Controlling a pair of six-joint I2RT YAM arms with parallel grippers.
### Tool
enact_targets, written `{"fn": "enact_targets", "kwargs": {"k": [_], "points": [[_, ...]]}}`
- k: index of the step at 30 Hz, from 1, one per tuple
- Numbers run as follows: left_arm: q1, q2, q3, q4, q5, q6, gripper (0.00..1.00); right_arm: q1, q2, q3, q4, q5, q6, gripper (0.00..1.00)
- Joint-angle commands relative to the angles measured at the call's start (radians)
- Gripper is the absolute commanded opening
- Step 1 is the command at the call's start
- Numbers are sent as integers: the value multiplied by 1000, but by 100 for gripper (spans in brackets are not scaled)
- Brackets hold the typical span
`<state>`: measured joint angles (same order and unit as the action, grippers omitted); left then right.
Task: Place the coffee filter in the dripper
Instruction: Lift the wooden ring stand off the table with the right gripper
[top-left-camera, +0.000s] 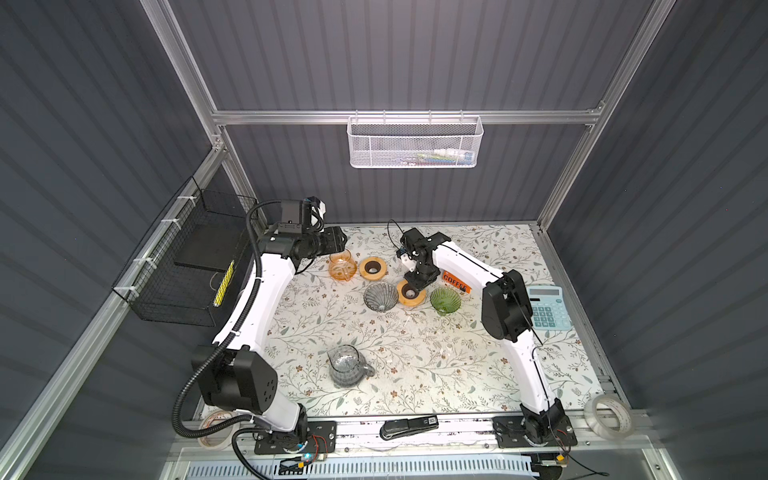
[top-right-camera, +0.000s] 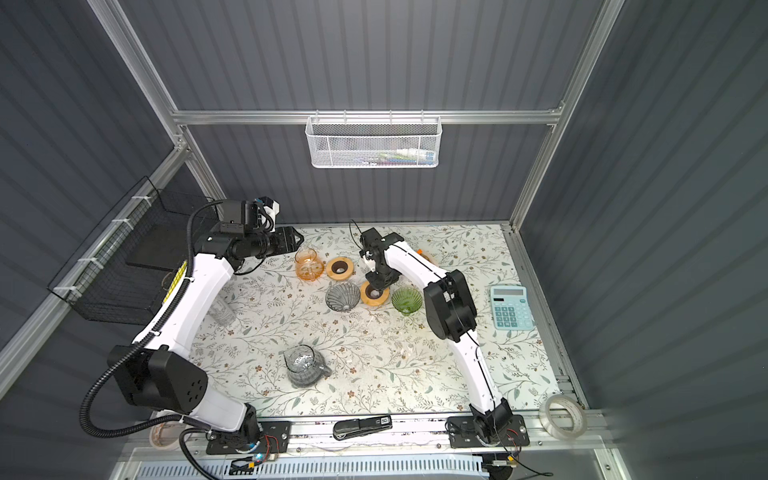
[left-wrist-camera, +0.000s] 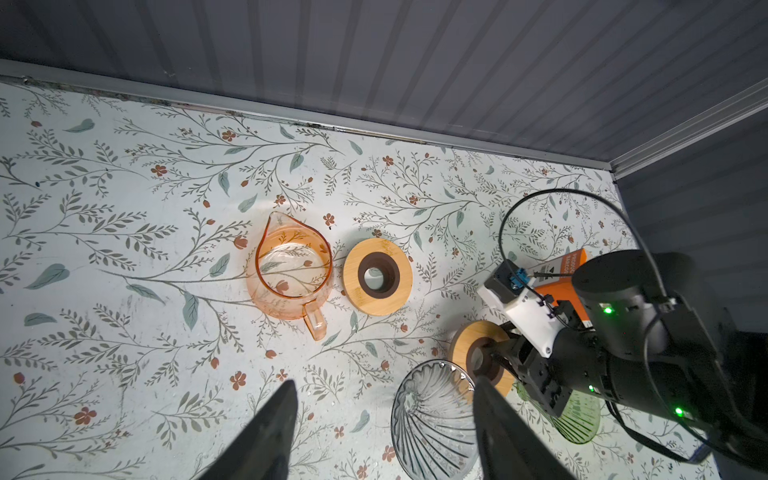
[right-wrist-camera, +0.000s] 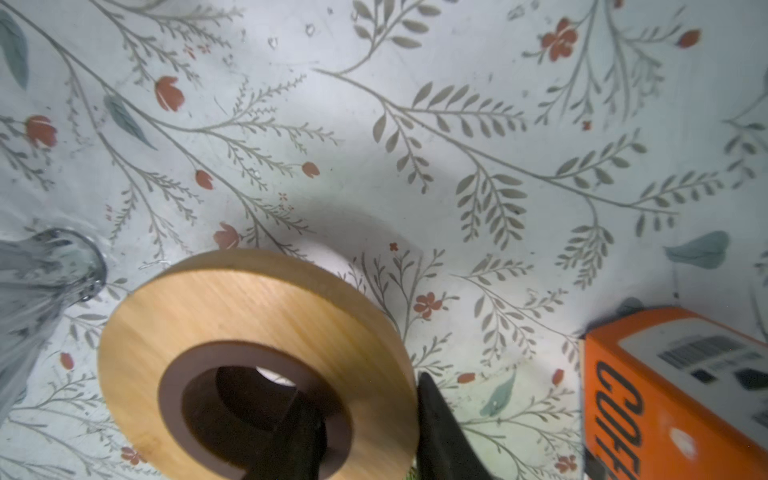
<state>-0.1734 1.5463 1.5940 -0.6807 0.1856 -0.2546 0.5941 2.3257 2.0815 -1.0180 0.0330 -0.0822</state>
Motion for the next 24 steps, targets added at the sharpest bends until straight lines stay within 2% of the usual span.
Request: {"fn": "enact_targets", "kwargs": {"k": [1,15,24], "points": [[8,-40,4,-17,15,1,67,-6,-55,17,-7,28,19,18],[8,-80,-8,-27,6,5,67,-29,-142,15,-18,74,73,18],[7,-105,-57,-17,9,10,67,-27,-219,43,-54,13,108,18]]}}
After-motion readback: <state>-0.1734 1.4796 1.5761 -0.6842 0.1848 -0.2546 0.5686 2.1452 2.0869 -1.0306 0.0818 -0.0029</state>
